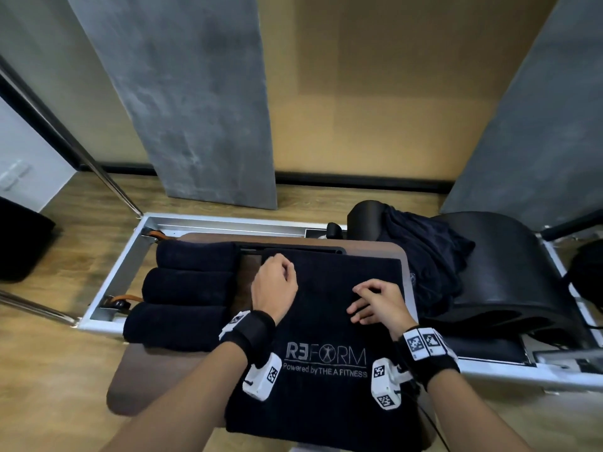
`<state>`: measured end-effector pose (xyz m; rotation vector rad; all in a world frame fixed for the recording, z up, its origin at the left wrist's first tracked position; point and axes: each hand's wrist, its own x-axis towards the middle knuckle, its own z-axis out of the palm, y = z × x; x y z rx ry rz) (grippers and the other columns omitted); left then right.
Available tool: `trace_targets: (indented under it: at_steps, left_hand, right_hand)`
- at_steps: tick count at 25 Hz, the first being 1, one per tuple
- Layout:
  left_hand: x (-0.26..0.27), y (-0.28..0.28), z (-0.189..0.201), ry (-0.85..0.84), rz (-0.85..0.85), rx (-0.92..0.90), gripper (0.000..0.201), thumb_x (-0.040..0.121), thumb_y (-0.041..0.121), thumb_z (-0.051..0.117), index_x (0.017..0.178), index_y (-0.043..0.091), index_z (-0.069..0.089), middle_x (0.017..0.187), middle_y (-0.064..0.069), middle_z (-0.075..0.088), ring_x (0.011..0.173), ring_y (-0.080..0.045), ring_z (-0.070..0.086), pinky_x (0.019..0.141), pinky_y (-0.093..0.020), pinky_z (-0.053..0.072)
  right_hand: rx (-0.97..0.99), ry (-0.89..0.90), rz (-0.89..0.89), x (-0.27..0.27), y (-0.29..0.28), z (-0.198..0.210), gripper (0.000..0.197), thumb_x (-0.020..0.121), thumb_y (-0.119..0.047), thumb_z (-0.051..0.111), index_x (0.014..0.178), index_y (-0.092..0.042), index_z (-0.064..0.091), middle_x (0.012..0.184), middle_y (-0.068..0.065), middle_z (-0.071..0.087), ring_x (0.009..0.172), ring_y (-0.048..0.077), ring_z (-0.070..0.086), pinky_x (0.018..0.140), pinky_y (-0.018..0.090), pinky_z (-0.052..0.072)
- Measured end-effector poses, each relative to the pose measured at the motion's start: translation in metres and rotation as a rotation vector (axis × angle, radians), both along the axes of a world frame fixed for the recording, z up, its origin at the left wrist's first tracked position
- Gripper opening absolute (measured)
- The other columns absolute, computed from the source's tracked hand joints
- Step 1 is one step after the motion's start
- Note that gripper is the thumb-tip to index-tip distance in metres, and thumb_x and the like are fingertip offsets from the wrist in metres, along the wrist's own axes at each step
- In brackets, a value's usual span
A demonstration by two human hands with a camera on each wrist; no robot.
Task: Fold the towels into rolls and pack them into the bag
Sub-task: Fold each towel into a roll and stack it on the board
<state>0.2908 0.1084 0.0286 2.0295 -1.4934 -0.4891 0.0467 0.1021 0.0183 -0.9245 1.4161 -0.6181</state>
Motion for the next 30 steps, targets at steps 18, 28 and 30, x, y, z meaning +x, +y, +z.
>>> trace_targets:
  at_steps: [18,28,30]
  left_hand:
    - [0.067,0.212,-0.061,-0.269,-0.792,0.005,0.105,0.091,0.088,0.046,0.169,0.024,0.017,0.178,0.012,0.001,0.163,-0.006,0.0,0.131,-0.03,0.002]
    - [0.102,0.232,-0.031,0.14,-0.781,0.045,0.055,0.086,-0.004,0.063,0.122,0.038,0.064,0.158,0.024,0.045,0.154,-0.003,0.033,0.126,-0.024,0.025]
    - [0.103,0.229,-0.021,0.217,-0.662,-0.051,0.043,0.091,-0.002,0.068,0.107,0.038,0.071,0.128,0.021,0.065,0.127,-0.007,0.062,0.107,-0.023,0.045]
  right_hand:
    - [-0.625,0.789,0.579,-0.015,0.222,-0.02,0.098,0.082,-0.058,0.078,0.163,-0.035,0.028,0.172,-0.019,0.007,0.159,0.002,-0.002,0.129,0.03,-0.001]
    - [-0.566,0.57,0.325,-0.031,0.252,0.004,0.047,0.086,0.013,0.057,0.113,-0.019,0.078,0.14,-0.007,0.066,0.134,-0.001,0.054,0.118,0.027,0.04]
    - [-0.515,0.489,0.247,-0.038,0.241,0.018,0.043,0.088,0.009,0.063,0.1,-0.028,0.079,0.105,-0.01,0.079,0.097,-0.006,0.068,0.09,0.026,0.053]
